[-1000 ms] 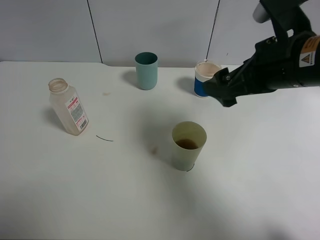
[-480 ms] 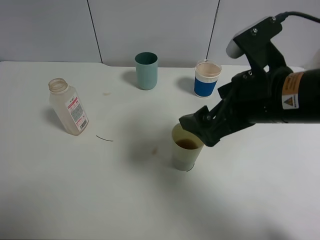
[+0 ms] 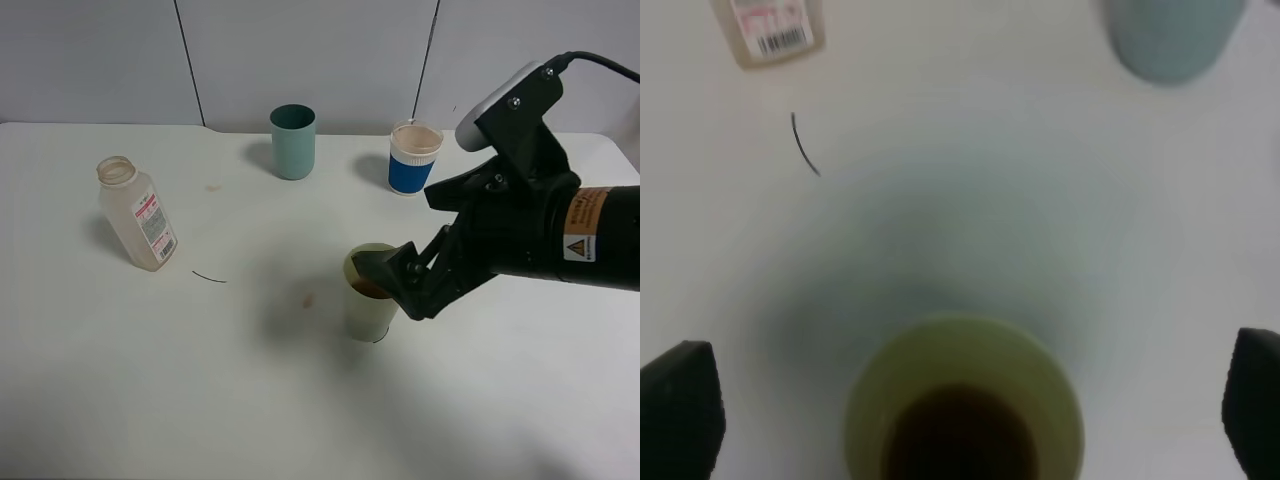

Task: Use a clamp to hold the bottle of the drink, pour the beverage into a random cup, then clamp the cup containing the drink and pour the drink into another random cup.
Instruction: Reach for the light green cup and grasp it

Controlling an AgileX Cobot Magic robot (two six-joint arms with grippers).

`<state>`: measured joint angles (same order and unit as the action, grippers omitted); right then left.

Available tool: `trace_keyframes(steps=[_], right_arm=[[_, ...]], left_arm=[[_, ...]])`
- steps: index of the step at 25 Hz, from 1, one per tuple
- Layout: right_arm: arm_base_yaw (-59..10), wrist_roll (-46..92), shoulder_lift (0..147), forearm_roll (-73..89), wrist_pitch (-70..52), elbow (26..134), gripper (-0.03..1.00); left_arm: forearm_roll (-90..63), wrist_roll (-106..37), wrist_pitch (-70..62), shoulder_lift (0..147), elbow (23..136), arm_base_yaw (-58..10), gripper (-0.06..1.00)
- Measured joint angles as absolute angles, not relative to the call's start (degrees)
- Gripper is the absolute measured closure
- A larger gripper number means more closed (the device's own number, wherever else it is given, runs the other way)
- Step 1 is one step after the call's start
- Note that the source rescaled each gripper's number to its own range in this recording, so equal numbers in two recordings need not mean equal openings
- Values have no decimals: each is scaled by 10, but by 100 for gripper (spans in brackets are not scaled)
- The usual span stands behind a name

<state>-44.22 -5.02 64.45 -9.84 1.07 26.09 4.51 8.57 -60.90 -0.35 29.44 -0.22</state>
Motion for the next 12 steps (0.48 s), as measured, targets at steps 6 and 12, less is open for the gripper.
trace_keyframes(steps=[6, 12], right_arm=[[-442, -9, 656, -67, 53, 232, -3], [-442, 163, 659, 166, 164, 185, -3]], left_arm=[[45, 85, -609, -3, 294, -2, -5], [45, 85, -609, -3, 294, -2, -5]])
